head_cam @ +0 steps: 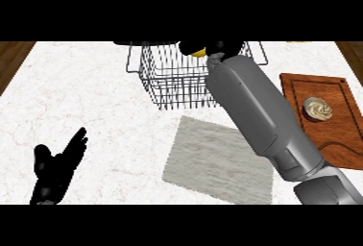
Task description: Pick the lemon from the placemat and place it in the basket
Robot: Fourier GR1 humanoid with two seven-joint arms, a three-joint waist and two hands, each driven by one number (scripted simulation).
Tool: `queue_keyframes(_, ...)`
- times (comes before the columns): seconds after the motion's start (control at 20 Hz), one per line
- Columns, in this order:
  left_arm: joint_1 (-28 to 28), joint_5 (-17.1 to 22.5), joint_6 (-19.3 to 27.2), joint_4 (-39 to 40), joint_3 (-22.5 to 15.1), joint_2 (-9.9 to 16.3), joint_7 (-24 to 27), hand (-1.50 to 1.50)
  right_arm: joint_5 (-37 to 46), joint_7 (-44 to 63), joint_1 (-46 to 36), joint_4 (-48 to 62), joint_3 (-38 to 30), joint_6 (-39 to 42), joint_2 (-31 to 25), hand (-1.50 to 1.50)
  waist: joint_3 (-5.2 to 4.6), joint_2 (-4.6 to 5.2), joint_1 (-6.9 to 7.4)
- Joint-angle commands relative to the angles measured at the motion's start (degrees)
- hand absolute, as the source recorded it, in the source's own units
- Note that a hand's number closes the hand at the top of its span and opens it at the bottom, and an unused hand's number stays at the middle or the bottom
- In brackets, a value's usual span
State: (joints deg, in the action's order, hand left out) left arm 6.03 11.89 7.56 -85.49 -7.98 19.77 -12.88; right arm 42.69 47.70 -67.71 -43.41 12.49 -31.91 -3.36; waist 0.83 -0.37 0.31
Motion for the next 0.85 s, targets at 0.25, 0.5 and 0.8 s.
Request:
queue_keyframes(0.25,3.9,0.6,-1.4,0.7,0.5,0.4,-3.8,0.00,-0.3,0.1,5.1,-11.5,-2.3,0.3,-3.8,-1.50,-0.80,0.00,-0.82)
queue_keyframes(0.5,2.9,-1.5,0.0,5.6,0.3,-2.3,0.4,0.00,-1.1,2.7,10.4,-20.0,-5.2,-0.8,-6.2,-1.50,-0.83,-0.10,-2.15)
queue_keyframes(0.8,4.4,-0.8,-1.0,5.9,1.3,-2.5,1.4,0.00,-1.3,7.5,16.5,-31.8,-7.2,4.8,-11.3,-1.50,-0.85,-0.37,-2.89)
